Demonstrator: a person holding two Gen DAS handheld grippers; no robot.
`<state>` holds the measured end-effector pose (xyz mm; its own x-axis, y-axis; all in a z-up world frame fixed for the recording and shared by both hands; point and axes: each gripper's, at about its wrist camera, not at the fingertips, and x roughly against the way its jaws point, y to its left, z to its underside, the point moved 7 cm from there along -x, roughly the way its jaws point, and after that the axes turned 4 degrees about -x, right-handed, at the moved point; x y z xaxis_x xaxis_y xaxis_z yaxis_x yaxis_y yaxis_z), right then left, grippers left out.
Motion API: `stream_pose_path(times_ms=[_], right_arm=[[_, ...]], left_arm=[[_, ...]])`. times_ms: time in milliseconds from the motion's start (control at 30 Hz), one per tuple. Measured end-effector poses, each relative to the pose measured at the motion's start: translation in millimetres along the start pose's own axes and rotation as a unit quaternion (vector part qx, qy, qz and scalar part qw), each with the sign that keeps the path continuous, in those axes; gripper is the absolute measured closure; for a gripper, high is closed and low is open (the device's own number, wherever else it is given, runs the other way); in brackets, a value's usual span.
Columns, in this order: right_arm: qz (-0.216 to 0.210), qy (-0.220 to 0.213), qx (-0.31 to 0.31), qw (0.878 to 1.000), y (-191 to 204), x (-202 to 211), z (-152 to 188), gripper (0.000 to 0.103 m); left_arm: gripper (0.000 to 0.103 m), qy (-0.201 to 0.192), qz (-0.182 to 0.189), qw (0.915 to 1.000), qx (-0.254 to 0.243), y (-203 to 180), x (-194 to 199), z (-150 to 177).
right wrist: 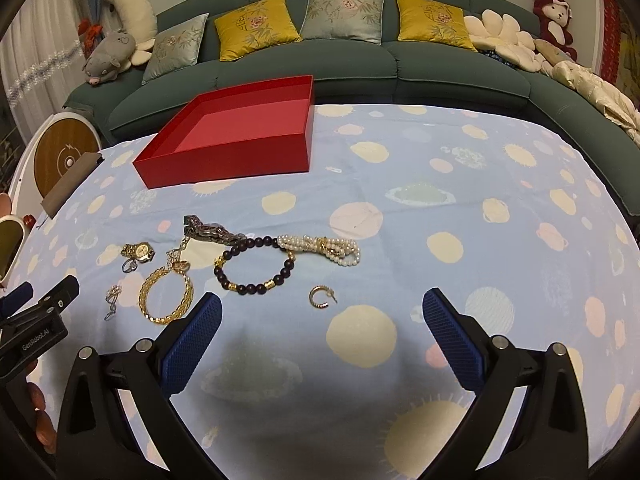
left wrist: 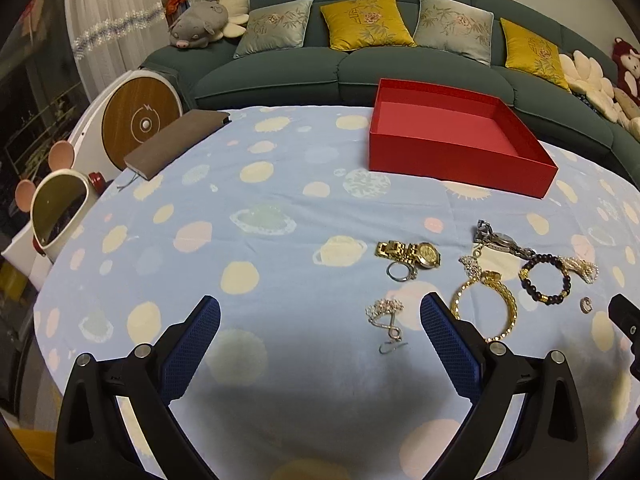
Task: Organize jewelry
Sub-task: 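Grasp the pearl necklace with the right gripper while the left gripper approaches the gold bangle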
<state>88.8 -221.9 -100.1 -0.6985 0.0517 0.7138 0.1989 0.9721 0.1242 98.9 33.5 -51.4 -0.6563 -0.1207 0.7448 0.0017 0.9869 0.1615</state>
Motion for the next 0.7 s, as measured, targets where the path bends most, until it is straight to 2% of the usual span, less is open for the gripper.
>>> stream_pose_path(times_ms=[133, 267, 333, 400, 467, 567, 700], right_arm=[[-0.014, 0.016, 0.052, 0.998, 5.4, -3.5, -19.8, 0.006], [-0.041, -0.001, 0.132, 0.990, 12.6, -1.9, -43.1, 0.007], [-0.049, 0.001, 0.151, 0.987, 12.4, -8.9, -44.3, 0.009], [-0.054, 0.015, 0.145, 0.988, 9.0, -22.2, -40.6, 0.013], [-0.062, 0.034, 0.121, 0.990, 5.4, -37.2, -36.9, 0.025], [-0.063, 0.054, 0.103, 0.991, 2.4, -55.4, -32.4, 0.034], [-0.060, 0.070, 0.092, 0.991, -3.8, -66.6, -27.1, 0.039]], left_arm=[[0.005, 0.006, 0.030, 0.9972, -0.068, -8.6, -5.5, -21.7], [0.005, -0.026, 0.044, 0.9919, -0.116, -8.7, -5.9, -44.0], [0.005, -0.022, 0.061, 0.9920, -0.108, -7.1, -11.2, -48.4], [0.005, -0.014, 0.072, 0.9938, -0.083, -3.6, -17.1, -48.7], [0.005, -0.009, 0.080, 0.9946, -0.066, -2.2, -23.4, -47.1], [0.005, 0.002, 0.075, 0.9951, -0.064, -2.2, -34.1, -40.8], [0.005, 0.018, 0.085, 0.9943, -0.062, -3.2, -44.4, -30.9]])
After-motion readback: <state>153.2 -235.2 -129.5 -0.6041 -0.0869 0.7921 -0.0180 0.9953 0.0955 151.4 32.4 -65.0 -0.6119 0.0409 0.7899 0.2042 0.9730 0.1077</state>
